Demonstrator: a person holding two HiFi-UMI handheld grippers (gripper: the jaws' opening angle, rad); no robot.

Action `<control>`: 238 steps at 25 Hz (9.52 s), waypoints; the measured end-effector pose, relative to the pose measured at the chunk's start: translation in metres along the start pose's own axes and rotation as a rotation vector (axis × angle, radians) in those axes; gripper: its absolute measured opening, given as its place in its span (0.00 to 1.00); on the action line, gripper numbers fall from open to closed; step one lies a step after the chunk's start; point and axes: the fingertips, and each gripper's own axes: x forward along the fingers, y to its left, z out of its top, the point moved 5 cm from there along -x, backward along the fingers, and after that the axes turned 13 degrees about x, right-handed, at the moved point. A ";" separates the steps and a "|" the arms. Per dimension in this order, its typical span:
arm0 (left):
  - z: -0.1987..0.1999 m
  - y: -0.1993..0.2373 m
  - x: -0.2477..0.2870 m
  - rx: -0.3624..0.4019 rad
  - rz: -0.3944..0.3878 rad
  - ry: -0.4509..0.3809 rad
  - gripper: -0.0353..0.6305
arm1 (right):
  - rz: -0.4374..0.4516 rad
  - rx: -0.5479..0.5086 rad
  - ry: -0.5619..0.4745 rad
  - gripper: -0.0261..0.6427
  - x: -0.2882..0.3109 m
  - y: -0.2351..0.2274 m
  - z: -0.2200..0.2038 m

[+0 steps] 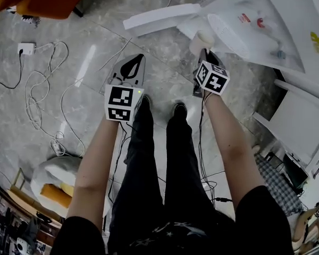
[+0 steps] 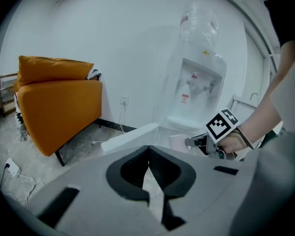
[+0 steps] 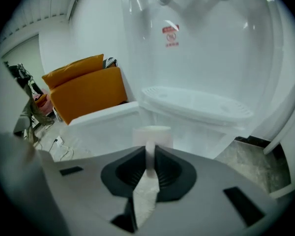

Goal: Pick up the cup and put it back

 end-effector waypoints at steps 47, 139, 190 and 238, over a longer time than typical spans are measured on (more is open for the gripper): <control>0.104 -0.327 -0.475 0.014 0.339 -0.163 0.06 | 0.448 -0.402 -0.165 0.10 -0.580 -0.018 -0.074; -0.116 -0.072 0.054 -0.069 0.076 0.033 0.07 | 0.078 -0.065 -0.038 0.10 0.103 -0.106 -0.046; -0.070 -0.042 0.041 -0.136 0.039 -0.030 0.07 | 0.053 0.046 -0.133 0.34 0.074 -0.062 -0.035; 0.153 -0.328 -0.394 -0.052 0.176 -0.275 0.07 | 0.457 -0.124 -0.285 0.05 -0.581 -0.037 -0.016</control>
